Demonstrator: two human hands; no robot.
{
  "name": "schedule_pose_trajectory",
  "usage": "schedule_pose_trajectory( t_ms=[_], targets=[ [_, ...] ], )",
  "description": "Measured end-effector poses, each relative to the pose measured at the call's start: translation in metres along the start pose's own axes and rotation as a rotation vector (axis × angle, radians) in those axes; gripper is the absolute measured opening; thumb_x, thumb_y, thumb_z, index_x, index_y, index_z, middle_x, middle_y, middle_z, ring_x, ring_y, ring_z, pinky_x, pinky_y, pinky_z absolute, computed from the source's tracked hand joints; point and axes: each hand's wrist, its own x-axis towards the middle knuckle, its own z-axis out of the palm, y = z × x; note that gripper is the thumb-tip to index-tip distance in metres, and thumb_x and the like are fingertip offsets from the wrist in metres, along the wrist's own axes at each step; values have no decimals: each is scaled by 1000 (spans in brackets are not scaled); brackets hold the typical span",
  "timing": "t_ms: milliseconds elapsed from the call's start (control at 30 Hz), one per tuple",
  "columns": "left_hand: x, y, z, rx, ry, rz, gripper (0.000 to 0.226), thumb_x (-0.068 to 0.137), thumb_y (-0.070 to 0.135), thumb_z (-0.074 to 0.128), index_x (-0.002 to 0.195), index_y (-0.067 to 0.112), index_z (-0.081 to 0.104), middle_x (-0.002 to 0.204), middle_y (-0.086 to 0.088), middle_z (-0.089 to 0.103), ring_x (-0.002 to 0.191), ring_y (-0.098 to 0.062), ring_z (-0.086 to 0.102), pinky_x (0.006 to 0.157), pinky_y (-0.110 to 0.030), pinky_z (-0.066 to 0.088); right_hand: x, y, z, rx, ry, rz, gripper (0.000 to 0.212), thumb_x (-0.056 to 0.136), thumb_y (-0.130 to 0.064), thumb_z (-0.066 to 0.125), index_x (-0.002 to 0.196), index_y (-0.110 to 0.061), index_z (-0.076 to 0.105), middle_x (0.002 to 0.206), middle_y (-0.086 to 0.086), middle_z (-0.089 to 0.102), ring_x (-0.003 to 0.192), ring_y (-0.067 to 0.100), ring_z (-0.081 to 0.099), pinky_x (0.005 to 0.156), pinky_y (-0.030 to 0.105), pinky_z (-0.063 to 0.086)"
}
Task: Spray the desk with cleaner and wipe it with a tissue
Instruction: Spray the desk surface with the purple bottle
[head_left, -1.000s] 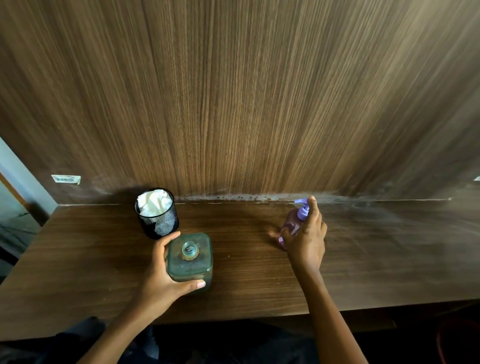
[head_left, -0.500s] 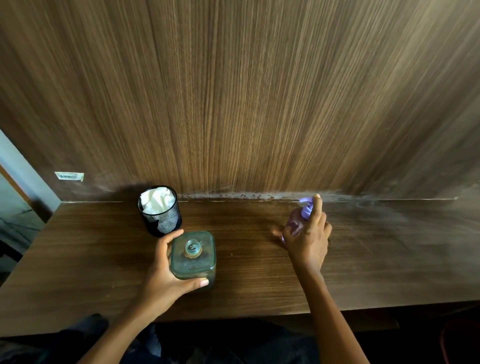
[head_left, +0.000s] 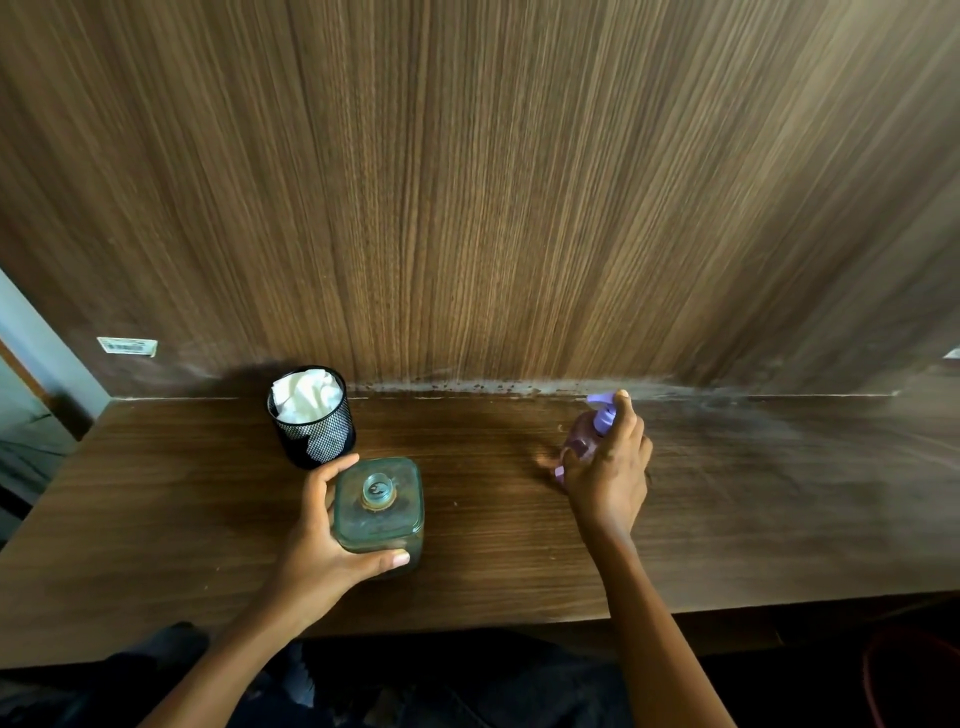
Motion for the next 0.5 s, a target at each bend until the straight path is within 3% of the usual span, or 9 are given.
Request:
schedule_pose_trajectory(
  t_ms=[200,500],
  targets=[
    [0,-1,0,10,3,-5,99,25,56,89,111,58,39,118,6,55,103,-5,62,78,-18,53,-4,-1,3,-36,43,-19,102,70,-13,77,142,-29,7,124,14,46,108,34,45,73,45,50],
    [0,-1,0,-20,0,-4,98,25,54,89,110,59,40,117,5,56,104,-8,63,78,-20,54,-4,1,5,-54,50,-19,112,69,-17,79,143,-36,-3,128,14,44,110,34,43,75,42,48]
  ],
)
